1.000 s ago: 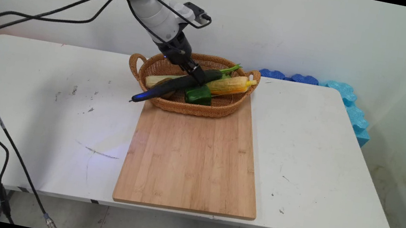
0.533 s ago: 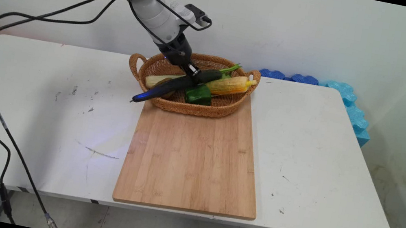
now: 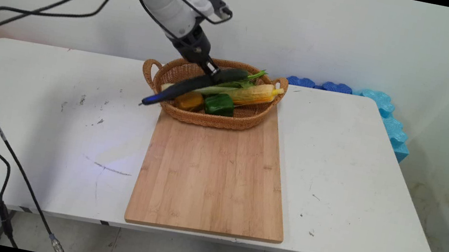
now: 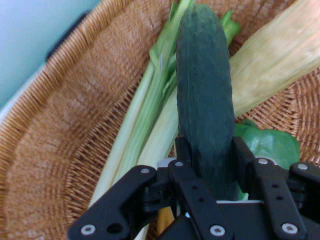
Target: Place the picked object on the cutting board
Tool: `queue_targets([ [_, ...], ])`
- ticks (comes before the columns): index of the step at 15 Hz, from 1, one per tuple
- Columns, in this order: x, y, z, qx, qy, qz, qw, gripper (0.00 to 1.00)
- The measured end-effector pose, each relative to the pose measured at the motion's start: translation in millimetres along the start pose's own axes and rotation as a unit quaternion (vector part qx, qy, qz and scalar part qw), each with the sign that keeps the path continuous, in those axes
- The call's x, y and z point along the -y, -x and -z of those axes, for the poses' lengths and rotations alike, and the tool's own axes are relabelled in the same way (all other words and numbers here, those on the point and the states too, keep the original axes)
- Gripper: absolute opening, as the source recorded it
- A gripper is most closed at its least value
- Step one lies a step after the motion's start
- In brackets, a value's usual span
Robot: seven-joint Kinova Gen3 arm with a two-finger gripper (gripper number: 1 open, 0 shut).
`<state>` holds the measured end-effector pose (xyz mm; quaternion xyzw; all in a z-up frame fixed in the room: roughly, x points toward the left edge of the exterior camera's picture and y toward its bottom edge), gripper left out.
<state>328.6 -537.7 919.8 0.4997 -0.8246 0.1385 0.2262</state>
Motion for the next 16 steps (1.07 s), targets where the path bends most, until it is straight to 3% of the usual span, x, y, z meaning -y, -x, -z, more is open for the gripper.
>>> queue_targets([
  [6,-14.1,-11.8,76.2,-0.04,0.013,-0.067,0.9969,0.0],
  [13,-53.3,10.9,152.8,-0.06,0.064,-0.145,0.9855,0.0],
  [16,-68.7,26.8,164.8,-0.057,0.082,-0.173,0.9799,0.0],
])
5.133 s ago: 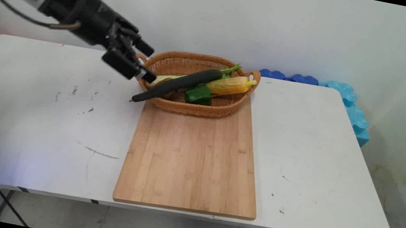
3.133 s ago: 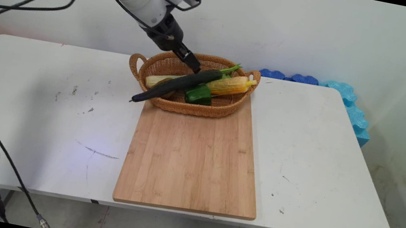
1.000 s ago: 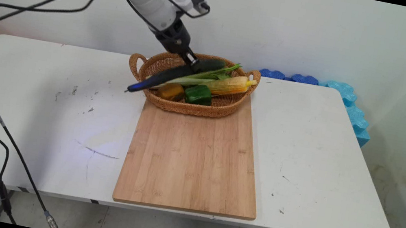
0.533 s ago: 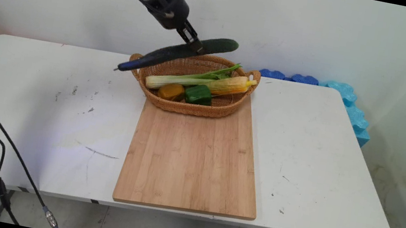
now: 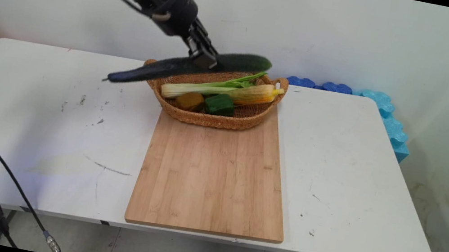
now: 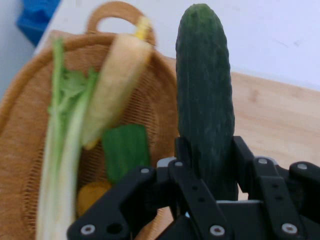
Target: Place the picked object on the cutting board
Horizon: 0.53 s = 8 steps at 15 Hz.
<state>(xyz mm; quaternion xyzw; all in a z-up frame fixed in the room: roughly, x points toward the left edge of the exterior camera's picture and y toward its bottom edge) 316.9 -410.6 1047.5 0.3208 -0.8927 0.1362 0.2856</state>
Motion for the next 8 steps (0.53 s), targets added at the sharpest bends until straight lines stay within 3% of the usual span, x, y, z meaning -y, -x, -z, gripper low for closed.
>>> queue_targets([
  [8,-53.8,44.6,-23.7,0.023,0.047,-0.043,0.9977,0.0],
])
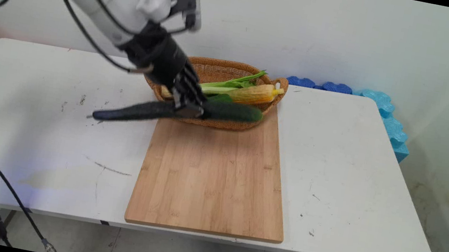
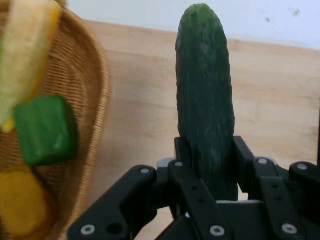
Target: Place the picked object on the cutting board
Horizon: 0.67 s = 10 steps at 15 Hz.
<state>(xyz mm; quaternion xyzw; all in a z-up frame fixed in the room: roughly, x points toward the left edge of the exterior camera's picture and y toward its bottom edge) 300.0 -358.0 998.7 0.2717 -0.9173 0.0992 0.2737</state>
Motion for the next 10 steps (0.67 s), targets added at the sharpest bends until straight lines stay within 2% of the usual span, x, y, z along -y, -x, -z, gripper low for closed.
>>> queue_targets([
  [5,-21.7,22.6,-37.7,0.016,0.022,-0.012,0.9996,0.0],
  [10,-33.1,36.6,-72.4,0.029,0.034,-0.027,0.9986,0.0],
])
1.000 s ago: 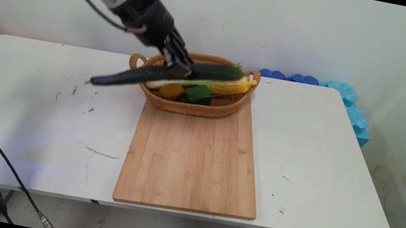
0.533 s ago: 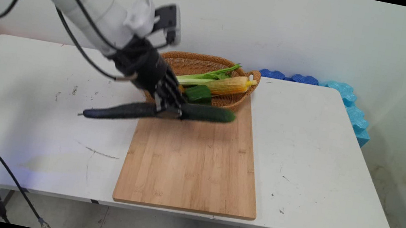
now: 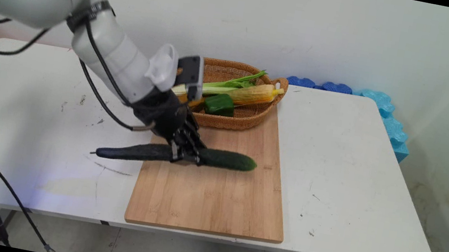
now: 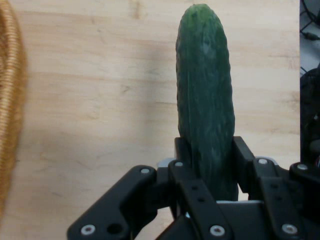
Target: Place the picked object on the cutting board
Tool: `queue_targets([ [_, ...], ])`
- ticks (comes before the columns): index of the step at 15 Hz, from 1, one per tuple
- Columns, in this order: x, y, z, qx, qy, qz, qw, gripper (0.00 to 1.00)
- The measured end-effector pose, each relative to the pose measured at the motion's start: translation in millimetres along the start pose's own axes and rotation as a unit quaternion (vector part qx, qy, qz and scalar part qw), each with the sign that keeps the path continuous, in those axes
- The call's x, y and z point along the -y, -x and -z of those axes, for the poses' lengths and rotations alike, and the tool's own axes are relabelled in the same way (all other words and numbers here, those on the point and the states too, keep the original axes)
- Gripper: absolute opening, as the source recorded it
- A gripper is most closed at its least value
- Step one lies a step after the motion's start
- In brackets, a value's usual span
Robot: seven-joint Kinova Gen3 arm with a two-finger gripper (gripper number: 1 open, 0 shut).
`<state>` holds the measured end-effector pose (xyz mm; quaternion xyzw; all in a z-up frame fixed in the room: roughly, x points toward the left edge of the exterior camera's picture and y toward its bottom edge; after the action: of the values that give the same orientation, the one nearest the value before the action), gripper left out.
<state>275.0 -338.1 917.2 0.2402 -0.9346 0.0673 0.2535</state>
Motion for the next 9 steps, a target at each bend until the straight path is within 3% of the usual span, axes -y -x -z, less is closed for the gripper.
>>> queue_targets([
  [9,-12.2,8.2,-57.9,0.005,0.027,0.009,0.9996,0.0],
])
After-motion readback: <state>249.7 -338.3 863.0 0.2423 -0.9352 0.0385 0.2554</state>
